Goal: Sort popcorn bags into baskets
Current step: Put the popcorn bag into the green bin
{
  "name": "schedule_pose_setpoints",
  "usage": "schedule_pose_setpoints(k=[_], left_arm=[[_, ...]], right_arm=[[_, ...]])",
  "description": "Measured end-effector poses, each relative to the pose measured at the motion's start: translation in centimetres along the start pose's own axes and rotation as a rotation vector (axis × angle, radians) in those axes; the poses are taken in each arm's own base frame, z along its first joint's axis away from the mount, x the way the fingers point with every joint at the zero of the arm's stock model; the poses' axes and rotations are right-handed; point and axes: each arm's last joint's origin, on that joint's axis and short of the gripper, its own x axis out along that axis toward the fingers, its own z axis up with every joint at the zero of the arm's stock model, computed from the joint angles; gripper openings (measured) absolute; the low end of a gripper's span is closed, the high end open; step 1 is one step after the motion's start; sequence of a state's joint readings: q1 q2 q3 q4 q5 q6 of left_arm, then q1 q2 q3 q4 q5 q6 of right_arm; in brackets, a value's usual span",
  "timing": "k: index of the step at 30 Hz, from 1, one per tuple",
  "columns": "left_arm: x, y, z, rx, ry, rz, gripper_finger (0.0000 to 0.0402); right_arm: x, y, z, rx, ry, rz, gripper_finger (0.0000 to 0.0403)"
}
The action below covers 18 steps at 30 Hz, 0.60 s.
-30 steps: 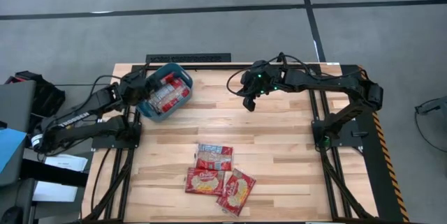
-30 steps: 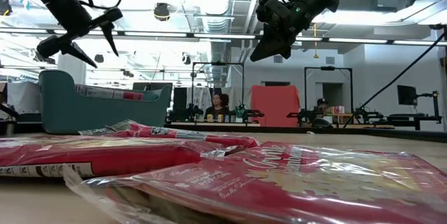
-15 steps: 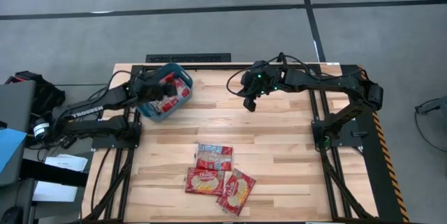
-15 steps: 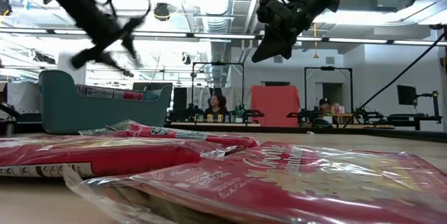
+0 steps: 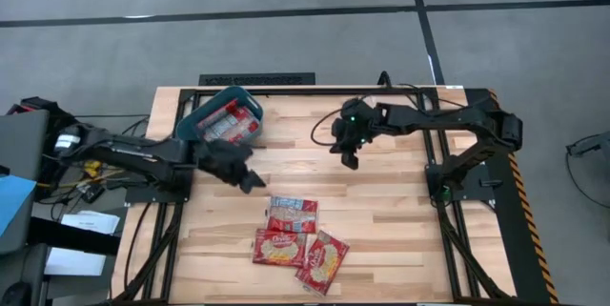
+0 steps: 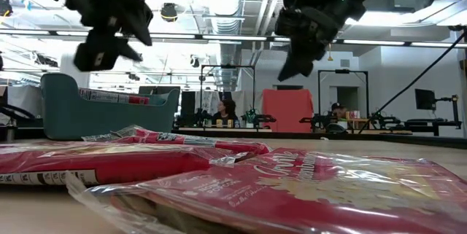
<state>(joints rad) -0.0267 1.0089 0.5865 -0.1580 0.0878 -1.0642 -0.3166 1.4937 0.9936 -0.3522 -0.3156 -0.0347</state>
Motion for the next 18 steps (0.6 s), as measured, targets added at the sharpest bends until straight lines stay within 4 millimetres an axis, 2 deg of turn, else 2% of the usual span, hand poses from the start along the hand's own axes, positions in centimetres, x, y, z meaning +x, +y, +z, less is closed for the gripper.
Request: schedule_pose_setpoints(k=[4, 10, 14, 18], left_arm=[[2.3, -0.3, -2.1, -0.069, 0.055, 0.048, 0.0177], [6.0, -0.7, -4.1, -0.169, 0.048, 0.035, 0.0266], [7.9, 0.3, -5.9, -0.280, 0.110, 0.122, 0.0301], [8.9, 0.9, -7.4, -0.321, 0.138, 0.182, 0.0313]], right_arm=[[0.8, 0.4, -1.4, -0.003, 0.041, 0.014, 0.0045], [2.1, 2.1, -3.2, -0.015, 0.082, 0.056, 0.0046], [2.9, 3.5, -4.4, 0.003, 0.095, 0.084, 0.0046], [3.5, 5.1, -4.8, 0.038, 0.070, 0.092, 0.0046]])
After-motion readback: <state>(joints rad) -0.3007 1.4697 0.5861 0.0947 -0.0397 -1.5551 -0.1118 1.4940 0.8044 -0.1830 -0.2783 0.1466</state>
